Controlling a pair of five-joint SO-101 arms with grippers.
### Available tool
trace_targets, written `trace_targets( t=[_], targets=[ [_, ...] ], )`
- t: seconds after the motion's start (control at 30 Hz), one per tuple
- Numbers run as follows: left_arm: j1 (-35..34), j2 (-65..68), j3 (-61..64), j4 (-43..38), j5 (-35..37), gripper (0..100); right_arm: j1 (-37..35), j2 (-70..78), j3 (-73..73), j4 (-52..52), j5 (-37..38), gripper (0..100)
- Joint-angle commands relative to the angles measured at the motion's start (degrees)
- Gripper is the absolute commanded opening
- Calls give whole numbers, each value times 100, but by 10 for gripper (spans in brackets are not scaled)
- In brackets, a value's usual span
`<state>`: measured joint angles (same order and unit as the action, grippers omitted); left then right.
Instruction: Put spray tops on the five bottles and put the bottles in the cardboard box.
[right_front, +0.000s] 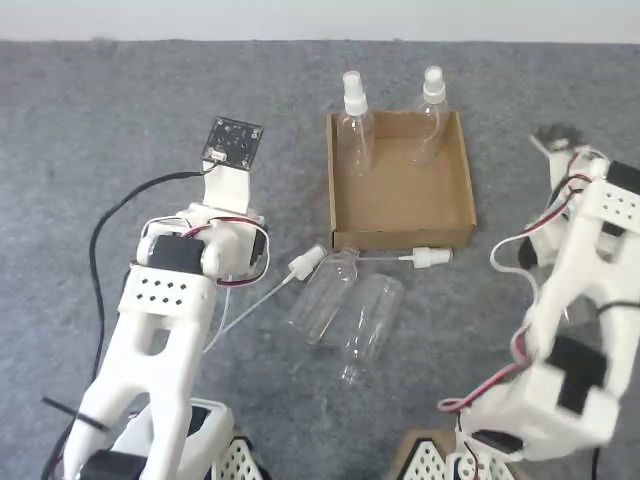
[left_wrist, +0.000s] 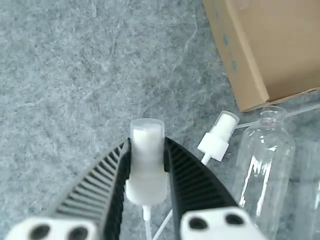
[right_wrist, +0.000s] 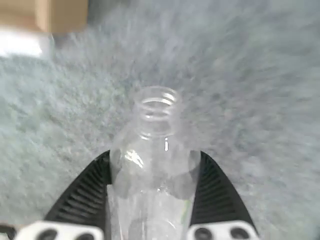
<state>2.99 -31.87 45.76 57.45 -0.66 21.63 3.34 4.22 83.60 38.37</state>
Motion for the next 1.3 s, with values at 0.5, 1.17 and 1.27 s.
trace_targets(
  t=[0.5,1.17,1.27],
  targets=[
    [-492,-1407,-2993,1073,545,10,-5024,-4602,2804,-2141,-2796,6],
    [-615,-2681,-2985,-220,2549,10,-6958,-4673,5029,-5429,-3262,6],
    [-563,-2699,-2668,-448,2664,10,-6949,-4673,5275,-5798,-3262,6]
  ],
)
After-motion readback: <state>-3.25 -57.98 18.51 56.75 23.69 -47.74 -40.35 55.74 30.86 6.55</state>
